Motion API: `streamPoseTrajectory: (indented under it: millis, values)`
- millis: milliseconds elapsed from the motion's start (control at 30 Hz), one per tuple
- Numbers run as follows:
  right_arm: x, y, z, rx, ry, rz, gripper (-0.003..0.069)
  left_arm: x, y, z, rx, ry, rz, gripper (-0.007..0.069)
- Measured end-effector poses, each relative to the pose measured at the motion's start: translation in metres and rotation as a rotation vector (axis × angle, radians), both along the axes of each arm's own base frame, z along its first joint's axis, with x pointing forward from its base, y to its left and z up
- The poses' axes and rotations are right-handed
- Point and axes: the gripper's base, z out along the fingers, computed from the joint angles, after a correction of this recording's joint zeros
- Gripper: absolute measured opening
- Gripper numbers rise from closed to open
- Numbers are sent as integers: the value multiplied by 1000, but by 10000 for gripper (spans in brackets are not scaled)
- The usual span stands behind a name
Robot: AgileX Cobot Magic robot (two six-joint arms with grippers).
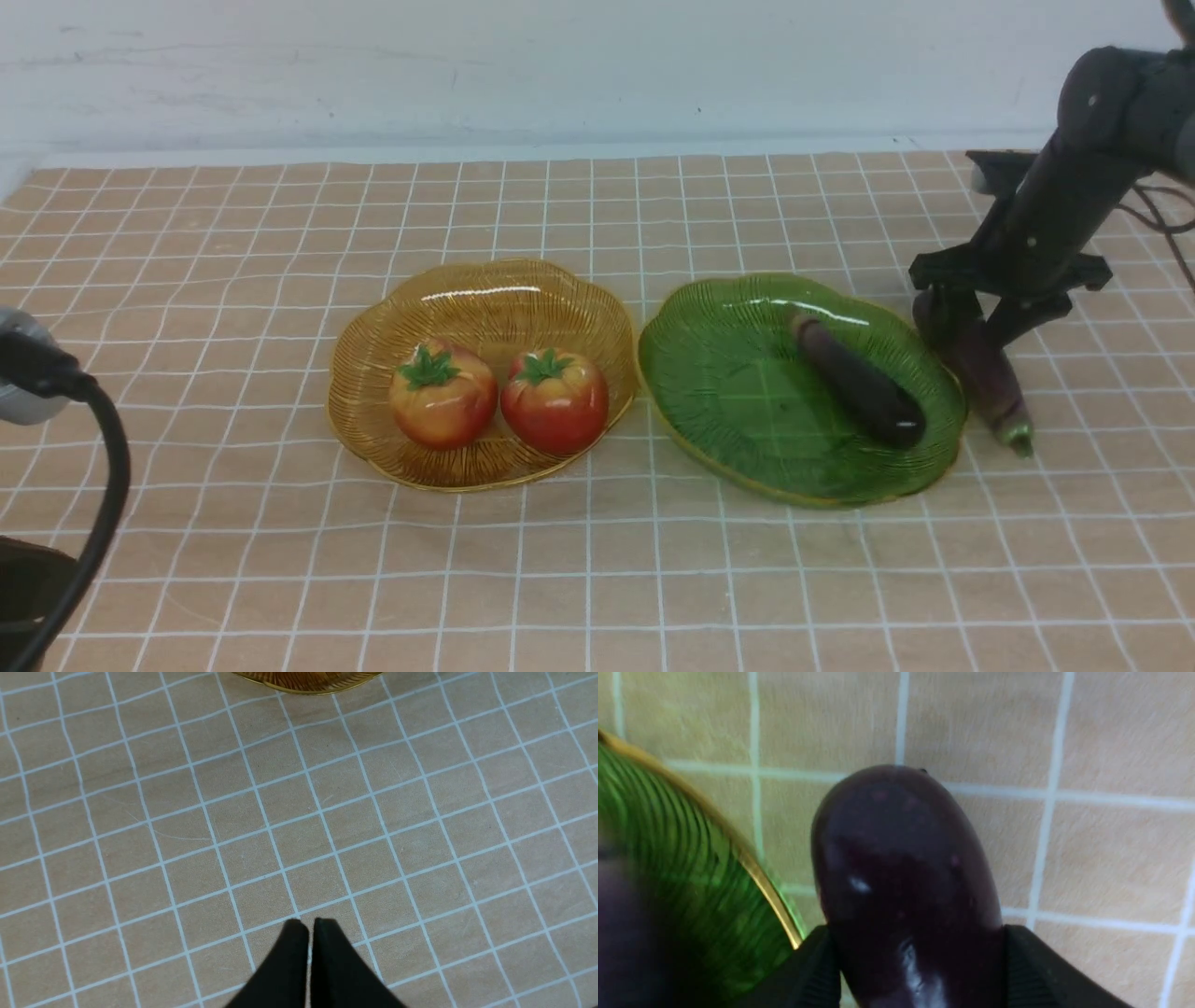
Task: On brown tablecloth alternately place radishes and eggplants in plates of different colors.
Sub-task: 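Put the eggplants into the green plate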
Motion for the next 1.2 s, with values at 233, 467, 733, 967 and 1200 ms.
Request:
streamPoseTrajectory:
  millis: [233,467,733,967,1200]
  values:
    - [15,4,34,48,-119,-18,402,0,0,0,0,1,0,-4]
    - [4,18,81,185,-187,-69,402,0,0,0,2,3,0,-4]
    - [-22,103,84,142,-165,137,402,0,0,0,2,3,0,-4]
    - [-27,117,83,127,-153,124,521,0,0,0,2,3,0,-4]
    - [-77,101,134,116,-197,125,542,0,0,0,2,3,0,-4]
